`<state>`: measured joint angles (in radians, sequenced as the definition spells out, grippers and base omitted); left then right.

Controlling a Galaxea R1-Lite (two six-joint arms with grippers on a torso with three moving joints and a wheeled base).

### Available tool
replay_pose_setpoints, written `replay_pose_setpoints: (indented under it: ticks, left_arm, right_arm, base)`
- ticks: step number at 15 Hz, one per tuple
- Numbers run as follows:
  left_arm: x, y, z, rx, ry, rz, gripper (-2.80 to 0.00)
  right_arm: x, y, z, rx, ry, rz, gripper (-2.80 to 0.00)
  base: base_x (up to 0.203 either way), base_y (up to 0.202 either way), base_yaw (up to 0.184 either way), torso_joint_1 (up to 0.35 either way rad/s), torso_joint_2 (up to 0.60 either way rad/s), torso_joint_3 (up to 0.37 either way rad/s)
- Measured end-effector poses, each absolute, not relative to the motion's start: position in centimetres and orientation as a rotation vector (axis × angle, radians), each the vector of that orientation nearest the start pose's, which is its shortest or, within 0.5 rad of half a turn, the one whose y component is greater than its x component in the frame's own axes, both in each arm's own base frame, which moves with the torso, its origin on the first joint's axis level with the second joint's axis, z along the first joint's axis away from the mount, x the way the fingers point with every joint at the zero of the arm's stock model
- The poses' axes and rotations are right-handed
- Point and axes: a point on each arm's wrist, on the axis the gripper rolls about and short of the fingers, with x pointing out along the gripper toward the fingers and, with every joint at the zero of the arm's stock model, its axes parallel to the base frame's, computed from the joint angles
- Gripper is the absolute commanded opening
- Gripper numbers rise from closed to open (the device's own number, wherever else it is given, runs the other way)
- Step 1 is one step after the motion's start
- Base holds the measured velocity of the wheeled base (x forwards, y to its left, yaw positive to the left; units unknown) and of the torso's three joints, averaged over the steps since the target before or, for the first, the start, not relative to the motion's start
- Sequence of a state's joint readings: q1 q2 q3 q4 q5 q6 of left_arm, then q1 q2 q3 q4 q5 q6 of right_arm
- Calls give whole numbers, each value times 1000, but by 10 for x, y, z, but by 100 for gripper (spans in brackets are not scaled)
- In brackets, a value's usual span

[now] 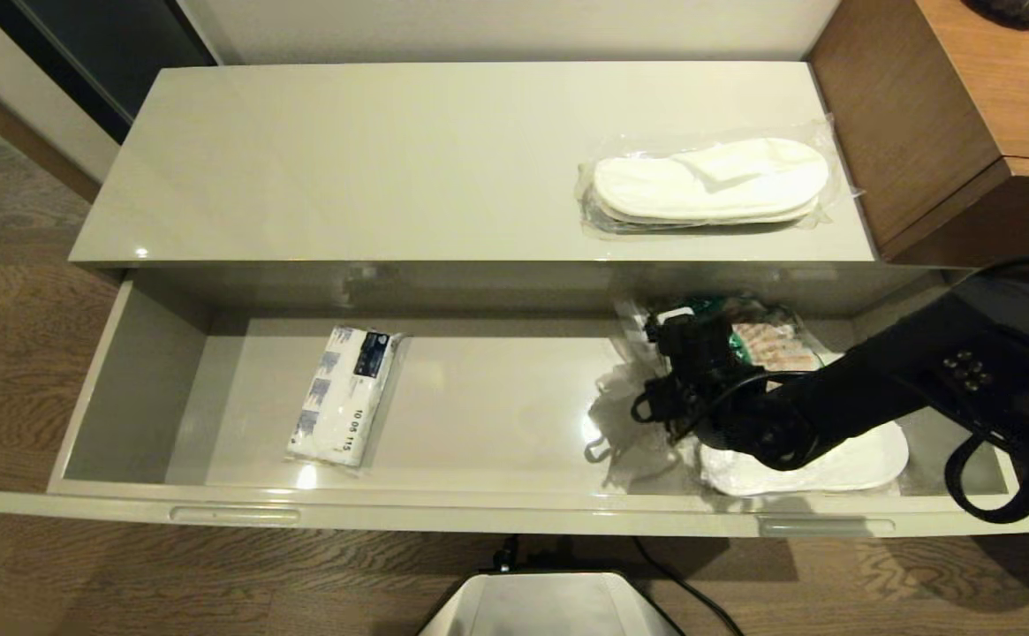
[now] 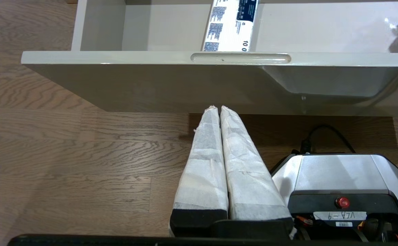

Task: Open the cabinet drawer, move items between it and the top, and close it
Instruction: Take out the solid drinks from the drawer

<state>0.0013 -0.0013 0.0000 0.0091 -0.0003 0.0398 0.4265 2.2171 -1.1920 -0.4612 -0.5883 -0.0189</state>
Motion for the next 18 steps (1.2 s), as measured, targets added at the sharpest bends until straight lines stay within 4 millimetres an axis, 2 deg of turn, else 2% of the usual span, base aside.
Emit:
replay_pose_setpoints:
  ticks: [5,9,14,18]
  left_arm:
    - [-23,0,75,40,8,1,-280]
    - [-23,0,75,40,8,1,-280]
    - [-23,0,75,39,8,1,-280]
    - [-23,0,75,39,8,1,-280]
  right_arm:
    - [383,147,121,-158,601,-195,-280]
    - [372,143,156,-78,682,-175,-280]
    - [354,137,184,-69,736,-119,-280]
    - [340,130,193,-31,812,-132,-280]
  base:
    - [0,0,0,0,0,0]
    - [0,0,0,0,0,0]
    - [0,0,0,0,0,0]
    - [0,0,0,0,0,0]
